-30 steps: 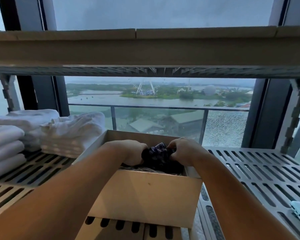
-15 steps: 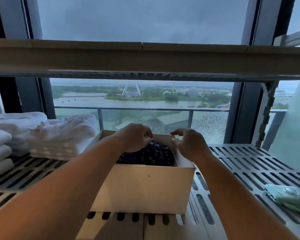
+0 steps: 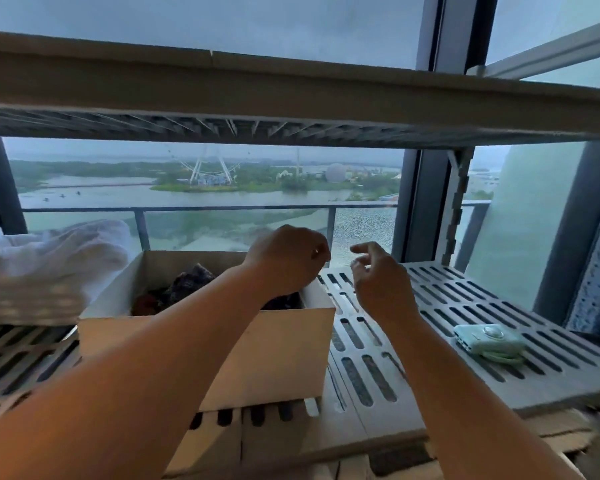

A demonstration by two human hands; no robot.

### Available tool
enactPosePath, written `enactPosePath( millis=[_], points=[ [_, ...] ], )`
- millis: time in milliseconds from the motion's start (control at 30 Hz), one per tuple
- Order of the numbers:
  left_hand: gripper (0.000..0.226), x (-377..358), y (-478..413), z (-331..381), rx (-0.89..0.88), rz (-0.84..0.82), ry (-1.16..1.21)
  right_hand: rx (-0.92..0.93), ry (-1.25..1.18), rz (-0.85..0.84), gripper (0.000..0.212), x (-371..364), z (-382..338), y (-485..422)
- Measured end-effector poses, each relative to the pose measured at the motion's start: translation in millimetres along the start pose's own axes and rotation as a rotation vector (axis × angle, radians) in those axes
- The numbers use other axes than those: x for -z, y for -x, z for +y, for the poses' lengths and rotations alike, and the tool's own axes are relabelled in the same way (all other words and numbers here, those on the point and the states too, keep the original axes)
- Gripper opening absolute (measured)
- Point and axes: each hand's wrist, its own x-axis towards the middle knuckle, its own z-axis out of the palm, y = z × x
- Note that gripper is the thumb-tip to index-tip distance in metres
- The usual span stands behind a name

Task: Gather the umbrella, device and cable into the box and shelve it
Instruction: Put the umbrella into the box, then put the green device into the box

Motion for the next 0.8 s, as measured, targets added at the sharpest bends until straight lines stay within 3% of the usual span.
enactPosePath(
  millis=[467,800],
  points=[
    [0.025,-60.6,-52.6,108.5,-0.072,-0.159,-0.025,-0.087,0.108,0.026,0.028,76.9,108.8,-8.5],
    [0.043,-136.2,-75.3,185.3,-0.073,-0.304,0.021,-0.105,0.225,-0.010,0.024,130.0,190.8,-12.5]
  ],
)
